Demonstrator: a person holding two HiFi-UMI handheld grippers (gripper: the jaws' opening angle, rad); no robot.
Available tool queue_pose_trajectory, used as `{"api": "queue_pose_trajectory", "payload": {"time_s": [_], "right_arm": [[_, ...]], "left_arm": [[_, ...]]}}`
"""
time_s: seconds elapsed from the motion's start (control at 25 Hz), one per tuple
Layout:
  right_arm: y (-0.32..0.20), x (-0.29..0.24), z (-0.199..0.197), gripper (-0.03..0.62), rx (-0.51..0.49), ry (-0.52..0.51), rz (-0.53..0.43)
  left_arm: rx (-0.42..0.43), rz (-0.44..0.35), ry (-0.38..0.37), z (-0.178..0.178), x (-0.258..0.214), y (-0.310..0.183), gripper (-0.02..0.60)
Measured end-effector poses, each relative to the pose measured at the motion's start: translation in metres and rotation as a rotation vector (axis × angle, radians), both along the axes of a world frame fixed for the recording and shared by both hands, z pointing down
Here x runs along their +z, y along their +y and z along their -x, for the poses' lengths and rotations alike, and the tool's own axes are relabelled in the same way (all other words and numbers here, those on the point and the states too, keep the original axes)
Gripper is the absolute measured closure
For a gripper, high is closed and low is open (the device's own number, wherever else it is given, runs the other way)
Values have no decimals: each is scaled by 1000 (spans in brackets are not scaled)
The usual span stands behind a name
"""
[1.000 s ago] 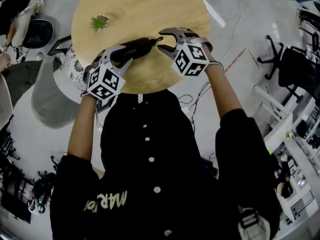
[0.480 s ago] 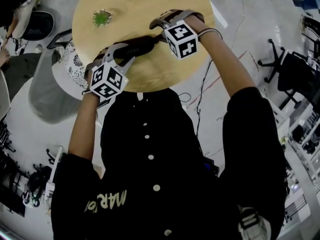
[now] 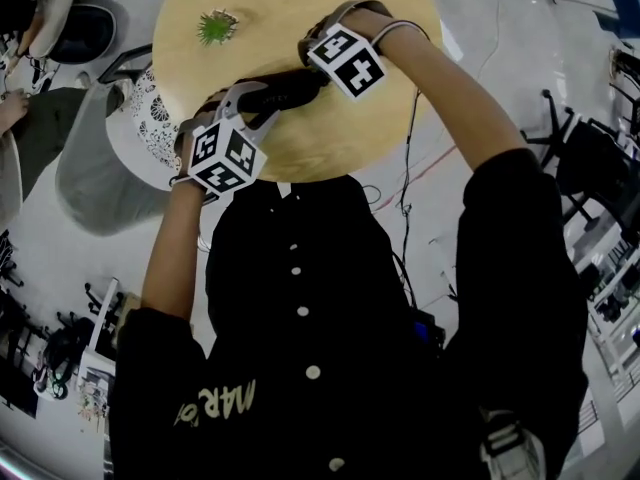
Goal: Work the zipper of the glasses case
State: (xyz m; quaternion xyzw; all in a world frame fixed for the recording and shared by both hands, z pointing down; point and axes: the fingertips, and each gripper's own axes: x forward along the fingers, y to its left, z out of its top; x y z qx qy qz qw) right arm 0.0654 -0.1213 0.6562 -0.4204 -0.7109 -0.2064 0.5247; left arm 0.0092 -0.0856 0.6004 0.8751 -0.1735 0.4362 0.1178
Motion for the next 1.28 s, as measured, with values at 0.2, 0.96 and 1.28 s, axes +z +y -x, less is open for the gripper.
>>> {"api": "queue_pose_trajectory", "payload": {"time_s": [0.2, 0.96, 1.28], "right_arm": [[4, 3, -2, 537, -56, 48, 47], [-6, -2, -10, 587, 148, 31, -40], [-4, -3, -14, 586, 228, 21, -44]], "left_arm": [[-1, 15, 3, 1, 1, -1, 430], [-43, 54, -50, 3, 5, 0, 428], [-39, 47, -51, 2, 5, 0, 428]]}}
